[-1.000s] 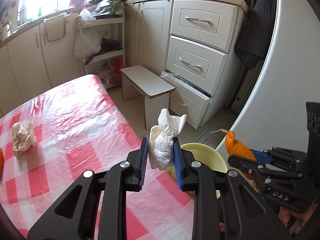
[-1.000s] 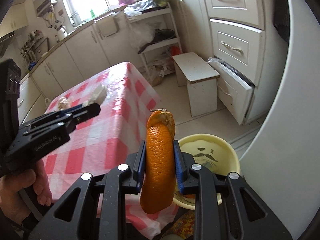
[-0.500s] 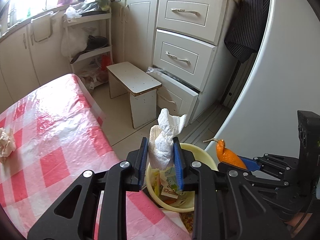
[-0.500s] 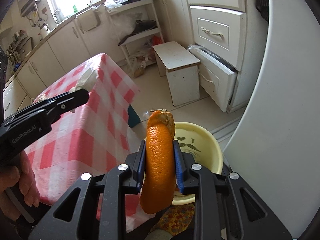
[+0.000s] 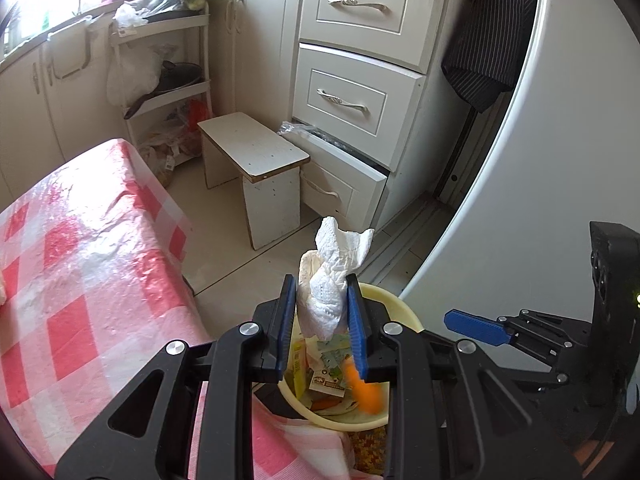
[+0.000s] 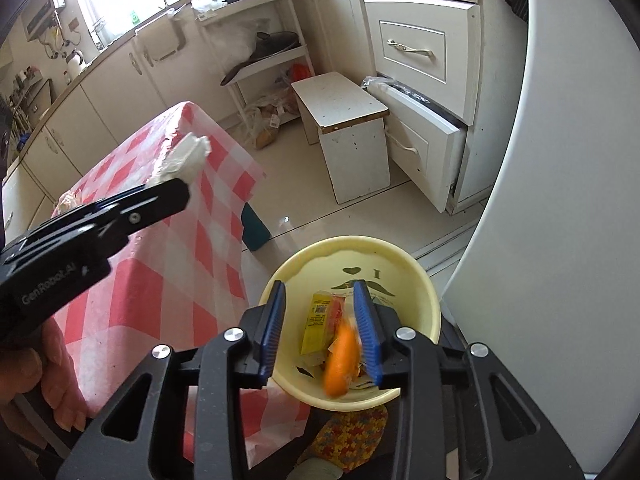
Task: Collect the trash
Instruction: 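Open the right gripper over the yellow bin while the left gripper releases the tissue, then move both tools back over the table toward the crumpled paper and peel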
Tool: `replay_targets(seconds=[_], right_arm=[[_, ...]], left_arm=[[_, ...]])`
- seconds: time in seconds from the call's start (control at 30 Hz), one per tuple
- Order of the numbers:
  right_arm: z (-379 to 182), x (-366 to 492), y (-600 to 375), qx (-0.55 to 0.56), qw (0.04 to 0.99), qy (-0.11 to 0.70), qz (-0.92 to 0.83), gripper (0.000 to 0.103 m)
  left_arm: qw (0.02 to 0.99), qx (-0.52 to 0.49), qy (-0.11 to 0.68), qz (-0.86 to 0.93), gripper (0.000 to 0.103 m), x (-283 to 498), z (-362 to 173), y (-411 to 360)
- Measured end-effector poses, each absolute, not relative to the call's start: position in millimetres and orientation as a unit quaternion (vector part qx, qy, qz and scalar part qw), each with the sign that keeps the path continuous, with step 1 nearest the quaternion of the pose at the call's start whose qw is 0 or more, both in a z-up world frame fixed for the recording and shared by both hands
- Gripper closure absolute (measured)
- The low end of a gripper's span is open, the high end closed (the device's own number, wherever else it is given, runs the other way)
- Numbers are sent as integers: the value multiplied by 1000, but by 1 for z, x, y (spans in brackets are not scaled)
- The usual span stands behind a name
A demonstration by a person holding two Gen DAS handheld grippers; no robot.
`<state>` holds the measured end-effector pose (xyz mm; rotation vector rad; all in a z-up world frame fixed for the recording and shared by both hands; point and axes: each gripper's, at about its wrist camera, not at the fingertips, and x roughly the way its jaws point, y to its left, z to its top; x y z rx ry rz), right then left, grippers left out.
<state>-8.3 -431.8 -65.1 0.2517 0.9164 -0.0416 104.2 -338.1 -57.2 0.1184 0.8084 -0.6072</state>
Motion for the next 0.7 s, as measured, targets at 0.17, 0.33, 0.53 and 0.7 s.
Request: replay_targets(seconds=[0.17,0.33,0.53,0.7], right_arm=[[-67,-10,-436,121,885,448,-32,63],[-68,-13,-441,125,884,449,-46,59],[-68,-14,-442,127,884,447,-47,57],[-67,-15,-442,129,884,447,-46,56]], left_arm=[[868,61,395,-295,79,104,-63,-349],[857,72,406,-309,72,106,-68,-362],[854,83,407,-314,52,106,-68,-374],[854,83,406,-315,48,105,-68,-376]])
